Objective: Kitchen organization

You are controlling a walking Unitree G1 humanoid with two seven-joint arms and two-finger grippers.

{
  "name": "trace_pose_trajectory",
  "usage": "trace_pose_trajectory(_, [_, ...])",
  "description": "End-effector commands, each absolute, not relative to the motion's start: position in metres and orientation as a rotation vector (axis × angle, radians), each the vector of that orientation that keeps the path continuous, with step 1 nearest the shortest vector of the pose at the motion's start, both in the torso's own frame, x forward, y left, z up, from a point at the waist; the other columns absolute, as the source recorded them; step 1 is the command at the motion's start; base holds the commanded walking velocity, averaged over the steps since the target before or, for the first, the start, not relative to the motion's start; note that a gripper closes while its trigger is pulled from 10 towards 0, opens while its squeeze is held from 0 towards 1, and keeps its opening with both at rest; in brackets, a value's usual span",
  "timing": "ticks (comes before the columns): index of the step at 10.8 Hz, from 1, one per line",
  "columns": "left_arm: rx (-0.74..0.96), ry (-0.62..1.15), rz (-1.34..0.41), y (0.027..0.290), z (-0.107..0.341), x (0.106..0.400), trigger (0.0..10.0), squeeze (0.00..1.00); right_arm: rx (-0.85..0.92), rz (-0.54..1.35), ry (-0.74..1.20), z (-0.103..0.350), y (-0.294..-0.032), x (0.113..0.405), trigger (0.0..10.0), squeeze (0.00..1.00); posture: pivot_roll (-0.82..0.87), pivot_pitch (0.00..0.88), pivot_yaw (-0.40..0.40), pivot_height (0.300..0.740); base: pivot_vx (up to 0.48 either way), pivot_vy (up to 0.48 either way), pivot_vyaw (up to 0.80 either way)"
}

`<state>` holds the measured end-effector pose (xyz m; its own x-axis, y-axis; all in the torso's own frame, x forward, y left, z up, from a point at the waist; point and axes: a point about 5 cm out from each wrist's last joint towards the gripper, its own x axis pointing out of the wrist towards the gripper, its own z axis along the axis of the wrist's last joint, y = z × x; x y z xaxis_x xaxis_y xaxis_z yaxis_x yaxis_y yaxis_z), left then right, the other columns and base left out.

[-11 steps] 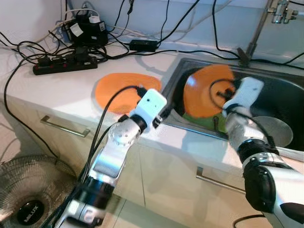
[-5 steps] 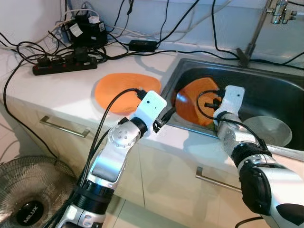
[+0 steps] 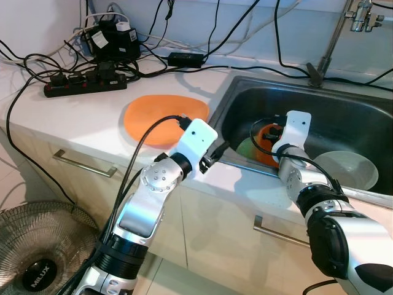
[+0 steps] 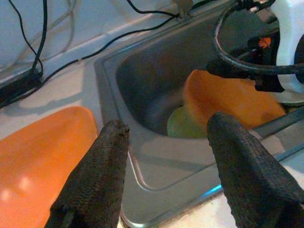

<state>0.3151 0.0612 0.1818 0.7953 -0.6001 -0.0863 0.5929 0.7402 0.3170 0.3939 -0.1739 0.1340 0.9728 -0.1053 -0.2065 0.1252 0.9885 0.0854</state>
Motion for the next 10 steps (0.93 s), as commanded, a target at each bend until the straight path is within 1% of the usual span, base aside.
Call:
trace_pose_trajectory(1, [0.339,-0.05,-0.642,0.063,0.188,0.314,10.0,0.0,0.079,-0.089,0.154,0.145,-0.168,0.398,10.0,0.0,0.25,0.0,0.027,0.74,0.0,0.0,0.0])
trace_pose_trajectory(2, [0.376,-0.093,-0.599,0.066,0.193,0.317,10.0,0.0,0.099,-0.067,0.102,0.154,-0.163,0.401,10.0,0.0,0.25,0.0,0.027,0.74,0.0,0.0,0.0])
trace_pose_trajectory(3, [0.464,-0.115,-0.557,0.072,0.195,0.321,10.0,0.0,0.14,-0.031,0.065,0.162,-0.157,0.403,10.0,0.0,0.25,0.001,0.026,0.74,0.0,0.0,0.0])
trace_pose_trajectory(4, [0.631,-0.129,-0.532,0.079,0.192,0.324,10.0,0.0,0.172,0.025,0.033,0.169,-0.147,0.404,10.0,0.0,0.24,0.003,0.025,0.74,0.0,0.0,0.0])
trace_pose_trajectory(6, [0.82,-0.116,-0.517,0.092,0.184,0.324,10.0,0.0,0.221,0.078,-0.002,0.172,-0.136,0.402,10.0,0.0,0.24,0.005,0.025,0.74,0.0,0.0,0.0])
trace_pose_trajectory(8, [0.919,-0.099,-0.509,0.103,0.179,0.323,10.0,0.0,0.254,0.089,-0.012,0.17,-0.133,0.399,10.0,0.0,0.23,0.009,0.025,0.74,0.0,0.0,0.0])
trace_pose_trajectory(9, [1.039,-0.064,-0.51,0.118,0.173,0.321,10.0,0.0,0.296,0.09,0.003,0.164,-0.13,0.395,10.0,0.0,0.23,0.011,0.025,0.74,0.0,0.0,0.0])
trace_pose_trajectory(10, [1.083,-0.046,-0.517,0.124,0.17,0.321,10.0,0.0,0.307,0.092,0.019,0.16,-0.128,0.393,10.0,0.0,0.24,0.011,0.024,0.74,0.0,0.0,0.0])
